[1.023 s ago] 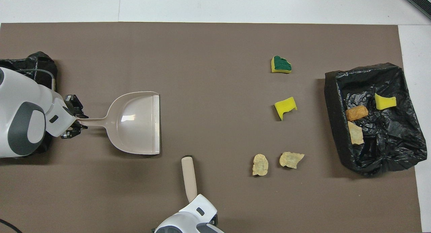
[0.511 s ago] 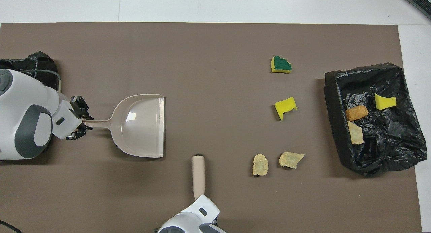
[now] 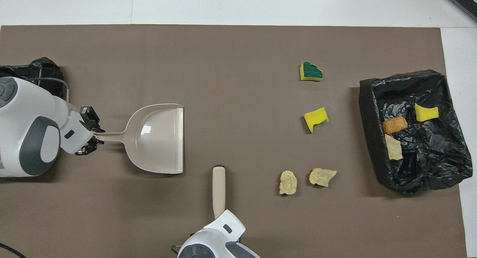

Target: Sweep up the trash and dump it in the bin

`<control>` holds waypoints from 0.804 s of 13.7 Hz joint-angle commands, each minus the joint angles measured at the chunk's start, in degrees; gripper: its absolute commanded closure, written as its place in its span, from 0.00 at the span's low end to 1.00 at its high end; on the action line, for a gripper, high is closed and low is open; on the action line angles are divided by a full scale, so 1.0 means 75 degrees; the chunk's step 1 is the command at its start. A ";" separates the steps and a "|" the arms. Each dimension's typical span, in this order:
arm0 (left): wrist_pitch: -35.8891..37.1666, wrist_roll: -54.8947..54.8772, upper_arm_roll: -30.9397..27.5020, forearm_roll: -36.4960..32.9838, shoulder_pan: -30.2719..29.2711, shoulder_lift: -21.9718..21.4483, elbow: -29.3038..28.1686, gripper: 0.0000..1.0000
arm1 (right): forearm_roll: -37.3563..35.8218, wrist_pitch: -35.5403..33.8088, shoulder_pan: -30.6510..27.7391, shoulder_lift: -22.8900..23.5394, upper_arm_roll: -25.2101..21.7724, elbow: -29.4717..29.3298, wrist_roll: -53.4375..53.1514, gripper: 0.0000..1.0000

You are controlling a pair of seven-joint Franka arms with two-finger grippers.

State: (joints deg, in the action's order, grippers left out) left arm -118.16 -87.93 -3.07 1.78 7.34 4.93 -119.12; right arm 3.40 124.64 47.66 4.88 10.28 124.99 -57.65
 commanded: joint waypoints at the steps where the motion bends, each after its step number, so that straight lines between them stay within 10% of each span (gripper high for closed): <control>1: -0.0159 0.0532 -0.0060 0.0079 0.0416 -0.0271 -0.0254 1.00 | 0.0145 -0.0013 -0.0633 -0.0380 0.0001 0.0127 0.0151 1.00; 11: -0.1237 0.2197 -0.0048 0.0079 0.1811 -0.0822 -0.1402 1.00 | 0.0121 -0.2509 -0.3655 -0.2909 0.0001 0.1015 0.2797 1.00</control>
State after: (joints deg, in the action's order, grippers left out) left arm -125.86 -71.91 -2.55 1.84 19.58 1.04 -126.61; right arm 3.39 105.56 24.06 -11.61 9.68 126.92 -41.19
